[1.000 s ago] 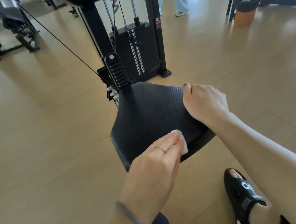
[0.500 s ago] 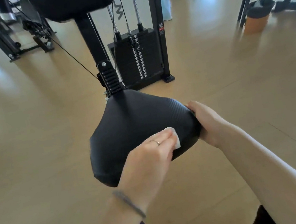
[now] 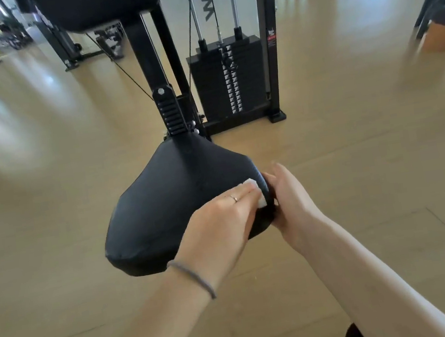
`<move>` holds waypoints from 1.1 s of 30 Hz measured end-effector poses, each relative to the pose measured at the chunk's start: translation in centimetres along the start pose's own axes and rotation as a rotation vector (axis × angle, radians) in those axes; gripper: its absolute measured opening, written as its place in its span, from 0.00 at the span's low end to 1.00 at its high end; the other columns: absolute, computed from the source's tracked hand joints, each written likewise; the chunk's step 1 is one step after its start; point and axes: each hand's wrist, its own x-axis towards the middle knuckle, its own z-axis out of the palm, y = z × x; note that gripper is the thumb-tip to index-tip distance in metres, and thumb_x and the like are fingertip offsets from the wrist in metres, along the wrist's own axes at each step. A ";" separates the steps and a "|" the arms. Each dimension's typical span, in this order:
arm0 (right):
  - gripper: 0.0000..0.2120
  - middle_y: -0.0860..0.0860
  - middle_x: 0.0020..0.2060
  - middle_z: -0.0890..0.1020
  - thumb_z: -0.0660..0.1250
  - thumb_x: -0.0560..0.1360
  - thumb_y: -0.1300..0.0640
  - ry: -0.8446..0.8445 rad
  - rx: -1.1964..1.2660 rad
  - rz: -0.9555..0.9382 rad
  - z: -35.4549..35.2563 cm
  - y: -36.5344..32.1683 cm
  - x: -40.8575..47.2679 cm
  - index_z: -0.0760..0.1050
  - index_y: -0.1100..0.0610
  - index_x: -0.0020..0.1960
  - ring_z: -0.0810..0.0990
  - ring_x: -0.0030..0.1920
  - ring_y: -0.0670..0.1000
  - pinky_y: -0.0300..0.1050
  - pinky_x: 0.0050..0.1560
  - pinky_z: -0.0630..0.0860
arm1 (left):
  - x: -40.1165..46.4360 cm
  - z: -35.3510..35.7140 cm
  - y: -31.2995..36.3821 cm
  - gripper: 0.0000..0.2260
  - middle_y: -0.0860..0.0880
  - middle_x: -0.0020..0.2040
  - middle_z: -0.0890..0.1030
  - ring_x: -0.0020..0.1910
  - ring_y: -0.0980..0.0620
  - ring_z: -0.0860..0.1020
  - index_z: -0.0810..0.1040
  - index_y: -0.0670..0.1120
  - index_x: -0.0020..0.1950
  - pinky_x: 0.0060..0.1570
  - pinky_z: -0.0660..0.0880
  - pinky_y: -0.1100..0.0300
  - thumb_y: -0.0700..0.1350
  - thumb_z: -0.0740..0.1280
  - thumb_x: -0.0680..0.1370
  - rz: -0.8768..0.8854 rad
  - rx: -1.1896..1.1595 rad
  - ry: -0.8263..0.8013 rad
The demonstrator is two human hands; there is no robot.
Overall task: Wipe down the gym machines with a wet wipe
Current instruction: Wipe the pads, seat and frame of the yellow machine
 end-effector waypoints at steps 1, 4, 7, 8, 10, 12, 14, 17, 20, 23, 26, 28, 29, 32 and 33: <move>0.29 0.57 0.58 0.84 0.52 0.80 0.42 -0.014 0.003 -0.006 -0.4 -0.3 0.0 0.77 0.62 0.64 0.83 0.52 0.51 0.56 0.65 0.76 | 1.7 0.4 0.1 0.07 0.56 0.49 0.79 0.46 0.55 0.78 0.77 0.52 0.51 0.44 0.78 0.54 0.47 0.59 0.82 -0.026 0.018 -0.064; 0.27 0.49 0.46 0.88 0.48 0.84 0.42 -0.041 -0.006 0.002 -1.2 -0.8 0.2 0.84 0.53 0.59 0.83 0.49 0.50 0.49 0.52 0.79 | 5.2 0.6 -0.8 0.07 0.57 0.45 0.79 0.43 0.52 0.78 0.72 0.57 0.45 0.43 0.75 0.52 0.51 0.56 0.81 -0.073 0.020 -0.190; 0.24 0.44 0.42 0.88 0.49 0.84 0.41 -0.022 -0.022 0.016 -0.8 -0.9 0.0 0.83 0.47 0.52 0.84 0.50 0.49 0.48 0.54 0.80 | 5.7 -0.6 -2.7 0.11 0.58 0.46 0.77 0.44 0.54 0.76 0.70 0.59 0.42 0.42 0.72 0.57 0.47 0.57 0.82 -0.104 0.076 -0.199; 0.23 0.42 0.41 0.88 0.49 0.84 0.41 -0.014 -0.022 0.031 -0.6 -0.9 -0.2 0.83 0.46 0.51 0.84 0.50 0.48 0.48 0.57 0.80 | 5.2 -1.3 -3.6 0.12 0.58 0.46 0.77 0.43 0.55 0.75 0.71 0.59 0.42 0.40 0.69 0.60 0.46 0.57 0.83 -0.126 0.118 -0.203; 0.22 0.41 0.45 0.87 0.49 0.83 0.39 -0.005 -0.036 0.064 -0.1 -1.0 -0.2 0.81 0.43 0.55 0.83 0.54 0.48 0.51 0.64 0.77 | 4.1 -2.6 -5.8 0.13 0.57 0.45 0.76 0.42 0.56 0.75 0.71 0.59 0.42 0.36 0.64 0.65 0.44 0.57 0.83 -0.196 0.176 -0.213; 0.25 0.44 0.59 0.84 0.50 0.82 0.35 -0.011 -0.075 0.082 0.5 -1.2 -0.5 0.77 0.44 0.67 0.79 0.63 0.50 0.55 0.71 0.71 | 3.7 -3.1 -6.4 0.14 0.57 0.40 0.76 0.39 0.57 0.74 0.70 0.59 0.40 0.34 0.61 0.67 0.45 0.57 0.83 -0.244 0.160 -0.180; 0.26 0.47 0.63 0.81 0.50 0.82 0.35 -0.025 -0.080 0.081 0.8 -1.2 -0.6 0.76 0.47 0.68 0.78 0.65 0.51 0.54 0.72 0.70 | 4.8 -1.9 -4.5 0.13 0.55 0.35 0.75 0.34 0.56 0.73 0.69 0.56 0.40 0.33 0.65 0.64 0.47 0.57 0.84 -0.187 0.128 -0.183; 0.26 0.49 0.54 0.86 0.49 0.84 0.38 -0.045 -0.037 0.057 -0.3 -1.6 -0.2 0.81 0.50 0.61 0.82 0.55 0.49 0.50 0.61 0.78 | 7.1 0.9 -0.6 0.09 0.53 0.42 0.81 0.39 0.51 0.79 0.76 0.55 0.48 0.39 0.75 0.54 0.47 0.57 0.82 -0.041 0.133 -0.268; 0.28 0.48 0.49 0.86 0.48 0.85 0.38 -0.067 -0.006 0.059 -1.4 -2.2 1.1 0.76 0.52 0.70 0.81 0.53 0.52 0.50 0.57 0.77 | 8.6 0.8 -2.5 0.11 0.53 0.41 0.80 0.40 0.50 0.79 0.78 0.54 0.48 0.44 0.76 0.53 0.46 0.57 0.83 -0.051 0.110 -0.239; 0.24 0.48 0.55 0.79 0.48 0.84 0.37 -0.027 -0.084 0.099 -0.6 -3.5 2.0 0.70 0.46 0.72 0.77 0.58 0.55 0.52 0.63 0.69 | 8.8 -0.1 -8.3 0.13 0.54 0.41 0.77 0.42 0.51 0.77 0.81 0.56 0.51 0.44 0.71 0.58 0.46 0.57 0.84 -0.270 0.130 -0.203; 0.30 0.51 0.69 0.76 0.47 0.83 0.36 -0.040 -0.196 0.130 0.8 -4.5 3.1 0.68 0.51 0.76 0.73 0.70 0.56 0.52 0.64 0.67 | 8.3 -0.3 -11.4 0.12 0.52 0.43 0.81 0.43 0.52 0.79 0.83 0.54 0.52 0.43 0.72 0.58 0.46 0.59 0.84 -0.367 0.104 -0.141; 0.29 0.52 0.65 0.78 0.47 0.83 0.36 -0.032 -0.206 0.142 1.2 -4.7 4.2 0.73 0.52 0.71 0.76 0.65 0.57 0.51 0.59 0.69 | 8.1 -0.1 -10.3 0.11 0.56 0.39 0.80 0.40 0.57 0.79 0.82 0.56 0.51 0.42 0.73 0.59 0.49 0.59 0.84 -0.266 0.043 -0.177; 0.26 0.52 0.57 0.80 0.47 0.83 0.36 -0.020 -0.199 0.135 1.4 -4.7 4.7 0.76 0.51 0.61 0.79 0.58 0.56 0.49 0.54 0.70 | 8.0 0.1 -9.1 0.10 0.56 0.40 0.80 0.40 0.59 0.79 0.80 0.57 0.51 0.44 0.75 0.58 0.50 0.59 0.84 -0.181 -0.014 -0.196; 0.25 0.54 0.45 0.82 0.48 0.83 0.37 0.015 -0.199 0.149 1.8 -4.8 5.7 0.78 0.52 0.50 0.80 0.46 0.54 0.48 0.45 0.73 | 8.6 0.7 -7.7 0.09 0.55 0.49 0.83 0.47 0.58 0.82 0.77 0.58 0.57 0.52 0.78 0.57 0.52 0.57 0.84 -0.008 -0.088 -0.267; 0.26 0.55 0.51 0.82 0.48 0.83 0.36 0.009 -0.235 0.142 1.8 -4.6 6.0 0.78 0.51 0.59 0.80 0.52 0.55 0.49 0.50 0.73 | 9.4 0.8 -8.6 0.09 0.54 0.47 0.83 0.46 0.56 0.82 0.77 0.58 0.54 0.50 0.78 0.57 0.52 0.57 0.84 -0.014 -0.050 -0.274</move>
